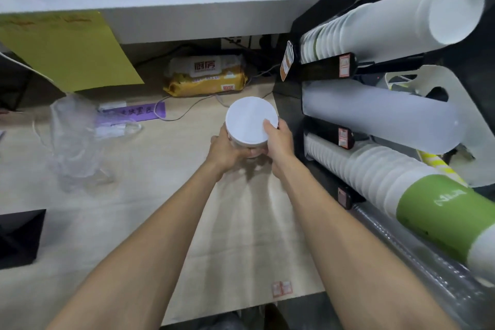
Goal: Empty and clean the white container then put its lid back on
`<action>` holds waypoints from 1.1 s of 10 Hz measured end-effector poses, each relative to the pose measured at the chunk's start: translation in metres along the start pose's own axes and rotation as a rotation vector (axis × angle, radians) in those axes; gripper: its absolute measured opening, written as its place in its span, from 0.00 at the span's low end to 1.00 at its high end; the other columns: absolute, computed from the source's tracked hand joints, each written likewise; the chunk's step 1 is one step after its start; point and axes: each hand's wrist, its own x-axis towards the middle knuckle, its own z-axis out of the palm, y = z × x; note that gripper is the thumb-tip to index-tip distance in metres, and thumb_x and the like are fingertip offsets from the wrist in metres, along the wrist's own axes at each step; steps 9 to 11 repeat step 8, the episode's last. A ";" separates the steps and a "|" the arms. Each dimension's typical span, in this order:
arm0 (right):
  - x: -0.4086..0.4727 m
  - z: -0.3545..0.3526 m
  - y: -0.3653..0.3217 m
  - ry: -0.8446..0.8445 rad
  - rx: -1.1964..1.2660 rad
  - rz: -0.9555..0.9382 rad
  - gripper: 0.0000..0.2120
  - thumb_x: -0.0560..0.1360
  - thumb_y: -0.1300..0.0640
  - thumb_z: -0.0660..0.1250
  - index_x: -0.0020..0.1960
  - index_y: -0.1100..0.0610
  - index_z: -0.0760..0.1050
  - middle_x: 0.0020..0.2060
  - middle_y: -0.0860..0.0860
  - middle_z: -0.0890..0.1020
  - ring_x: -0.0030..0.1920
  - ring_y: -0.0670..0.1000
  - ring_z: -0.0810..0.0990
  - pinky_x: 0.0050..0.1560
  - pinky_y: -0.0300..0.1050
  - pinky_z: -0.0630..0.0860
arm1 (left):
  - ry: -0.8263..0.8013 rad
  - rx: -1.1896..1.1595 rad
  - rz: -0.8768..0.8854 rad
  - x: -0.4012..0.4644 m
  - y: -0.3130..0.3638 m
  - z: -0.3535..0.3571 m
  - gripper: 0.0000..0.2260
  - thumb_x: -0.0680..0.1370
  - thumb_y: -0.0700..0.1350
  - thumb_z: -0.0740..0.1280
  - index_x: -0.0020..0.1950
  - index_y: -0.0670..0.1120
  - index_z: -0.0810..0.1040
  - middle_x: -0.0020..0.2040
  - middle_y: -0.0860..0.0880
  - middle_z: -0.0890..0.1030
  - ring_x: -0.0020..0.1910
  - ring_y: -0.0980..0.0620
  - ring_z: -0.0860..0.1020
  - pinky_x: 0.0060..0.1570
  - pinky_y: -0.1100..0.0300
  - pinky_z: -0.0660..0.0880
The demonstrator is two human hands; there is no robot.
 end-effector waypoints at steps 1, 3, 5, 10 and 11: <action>0.013 0.000 -0.006 0.005 -0.008 0.023 0.20 0.83 0.53 0.63 0.75 0.51 0.73 0.67 0.52 0.79 0.67 0.60 0.79 0.64 0.65 0.80 | -0.017 0.014 0.006 0.012 0.006 0.000 0.50 0.68 0.48 0.84 0.84 0.53 0.62 0.74 0.42 0.70 0.74 0.41 0.71 0.73 0.40 0.73; 0.028 -0.004 -0.013 0.050 -0.110 0.037 0.23 0.84 0.46 0.61 0.77 0.51 0.70 0.69 0.52 0.78 0.65 0.60 0.80 0.52 0.52 0.84 | -0.034 -0.001 0.056 0.027 0.014 0.003 0.46 0.74 0.41 0.80 0.86 0.52 0.59 0.76 0.44 0.72 0.74 0.43 0.72 0.66 0.47 0.78; 0.026 -0.004 -0.012 0.042 -0.098 0.049 0.28 0.84 0.42 0.59 0.81 0.52 0.64 0.76 0.53 0.73 0.72 0.60 0.76 0.69 0.63 0.77 | -0.115 -0.156 0.013 0.020 0.014 0.006 0.42 0.82 0.33 0.69 0.88 0.48 0.49 0.85 0.41 0.62 0.79 0.45 0.72 0.57 0.61 0.75; -0.022 -0.017 -0.013 0.103 -0.320 -0.010 0.27 0.84 0.45 0.59 0.78 0.59 0.67 0.73 0.57 0.75 0.71 0.60 0.75 0.67 0.51 0.74 | -0.008 -0.044 0.022 -0.013 0.031 -0.002 0.22 0.83 0.39 0.67 0.77 0.45 0.72 0.72 0.41 0.78 0.69 0.42 0.79 0.71 0.43 0.76; -0.022 -0.017 -0.013 0.103 -0.320 -0.010 0.27 0.84 0.45 0.59 0.78 0.59 0.67 0.73 0.57 0.75 0.71 0.60 0.75 0.67 0.51 0.74 | -0.008 -0.044 0.022 -0.013 0.031 -0.002 0.22 0.83 0.39 0.67 0.77 0.45 0.72 0.72 0.41 0.78 0.69 0.42 0.79 0.71 0.43 0.76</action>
